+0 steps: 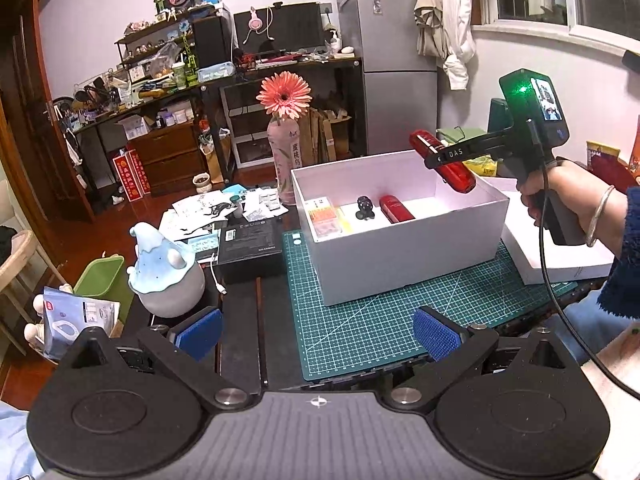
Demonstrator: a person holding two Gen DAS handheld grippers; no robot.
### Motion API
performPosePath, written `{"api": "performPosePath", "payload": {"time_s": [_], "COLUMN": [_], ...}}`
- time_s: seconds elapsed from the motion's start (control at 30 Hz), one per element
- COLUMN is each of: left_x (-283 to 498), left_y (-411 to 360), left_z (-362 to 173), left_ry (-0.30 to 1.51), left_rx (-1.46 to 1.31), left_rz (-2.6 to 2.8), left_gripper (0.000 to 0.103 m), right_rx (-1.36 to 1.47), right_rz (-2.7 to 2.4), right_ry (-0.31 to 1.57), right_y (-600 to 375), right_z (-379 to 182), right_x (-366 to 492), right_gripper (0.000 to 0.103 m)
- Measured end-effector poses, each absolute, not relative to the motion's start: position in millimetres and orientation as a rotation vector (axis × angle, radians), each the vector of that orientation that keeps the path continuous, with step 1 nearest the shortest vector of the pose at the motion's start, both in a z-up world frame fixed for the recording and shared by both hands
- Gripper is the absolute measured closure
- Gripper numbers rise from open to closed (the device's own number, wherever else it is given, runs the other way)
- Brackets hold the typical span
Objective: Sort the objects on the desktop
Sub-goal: 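Lower the red bottle into the box beside the first red bottle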
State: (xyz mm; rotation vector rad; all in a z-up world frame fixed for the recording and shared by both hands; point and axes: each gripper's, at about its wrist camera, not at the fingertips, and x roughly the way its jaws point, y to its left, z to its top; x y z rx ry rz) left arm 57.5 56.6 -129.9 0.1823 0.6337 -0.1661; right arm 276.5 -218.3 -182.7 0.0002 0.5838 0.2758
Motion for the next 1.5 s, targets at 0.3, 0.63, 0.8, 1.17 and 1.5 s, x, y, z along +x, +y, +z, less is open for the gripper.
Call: {"api": "performPosePath", "payload": {"time_s": [0.3,0.63,0.8,1.17,1.5], "left_x": [59,56,55,49,47], "left_y": [56,59,60,55,62], "left_z": [-130,-129,-128,-127,-126], "left_ry": [0.641,0.615,0.606,0.579,0.567], "left_rx": [0.175,0.163,0.157,0.187,0.152], "left_rz": [-0.159,-0.17,-0.18,-0.182,-0.197], "left_gripper": [0.0,0.0,0.0,0.0,0.0], "right_rx": [0.04,0.035,-0.006,-0.044,-0.105], "right_rz": [0.202,0.151,0.14,0.119,0.129], "right_ry": [0.644,0.72,0.747,0.825,0.85], "right_y": [-237,-237,-228,-225,-211], "right_z": [-200,-222,-226,-225,-220], "right_x": [299,316,323,349,354], "right_gripper": [0.074,0.074,0.074,0.074,0.074]}}
